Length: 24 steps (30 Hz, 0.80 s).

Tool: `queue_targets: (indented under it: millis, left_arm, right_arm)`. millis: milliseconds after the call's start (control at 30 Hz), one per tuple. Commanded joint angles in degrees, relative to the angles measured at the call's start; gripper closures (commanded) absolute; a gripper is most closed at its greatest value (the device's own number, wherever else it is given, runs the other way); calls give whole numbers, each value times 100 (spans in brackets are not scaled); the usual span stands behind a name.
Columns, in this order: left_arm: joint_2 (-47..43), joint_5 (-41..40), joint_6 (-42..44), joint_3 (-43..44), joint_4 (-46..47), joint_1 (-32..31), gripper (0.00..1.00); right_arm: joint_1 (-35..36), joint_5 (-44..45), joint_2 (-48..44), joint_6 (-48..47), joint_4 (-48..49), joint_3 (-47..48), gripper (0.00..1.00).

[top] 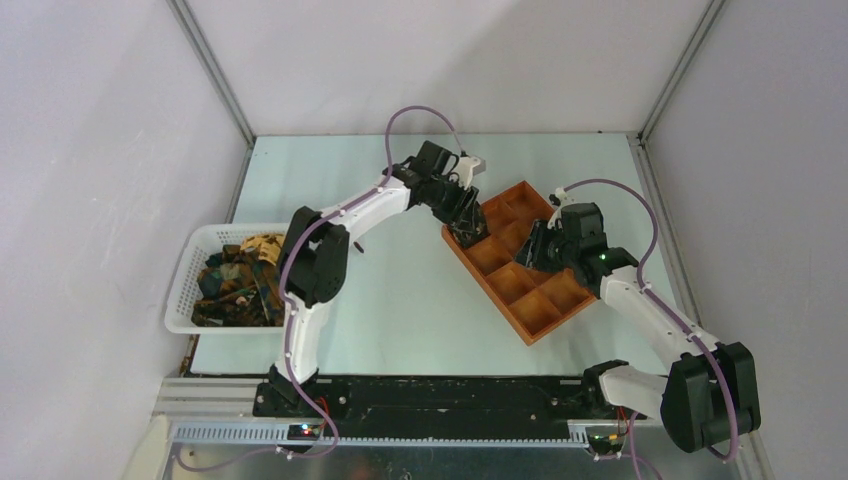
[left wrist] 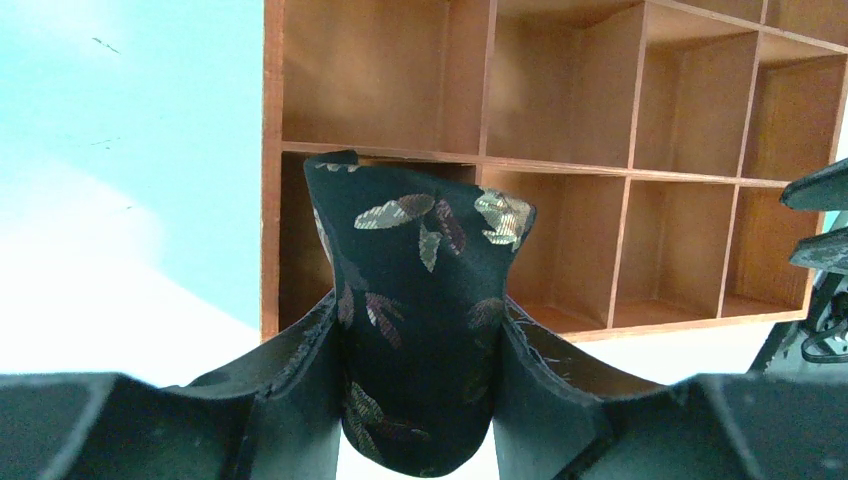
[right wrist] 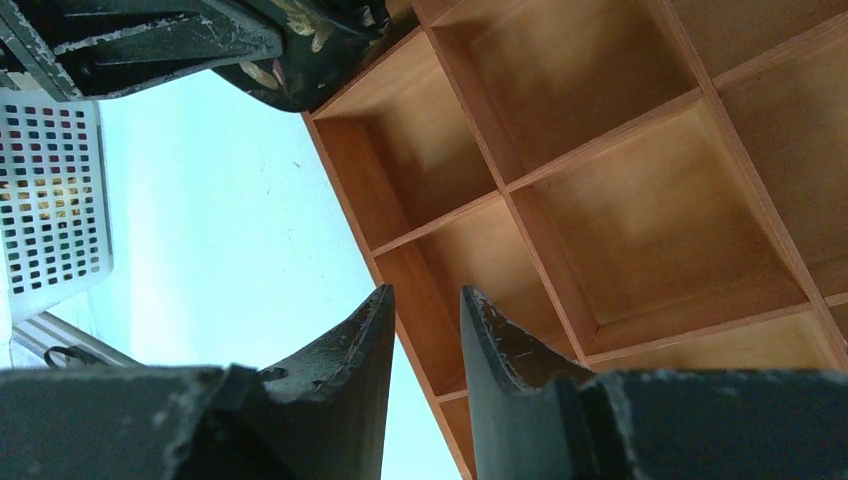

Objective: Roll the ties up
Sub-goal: Place the tie in the storage box.

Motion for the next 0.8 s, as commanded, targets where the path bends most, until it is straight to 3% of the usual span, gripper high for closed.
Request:
queue_targets:
  millis: [0,767]
  left_arm:
    - [77,-133,213,329,-53,32,54]
    - [99,-1135,70,-196,634,-270,53]
  right_arm:
    - [-12,-112,-22,28,164,14,66]
    - [-2,-183,80,35,185,14,67]
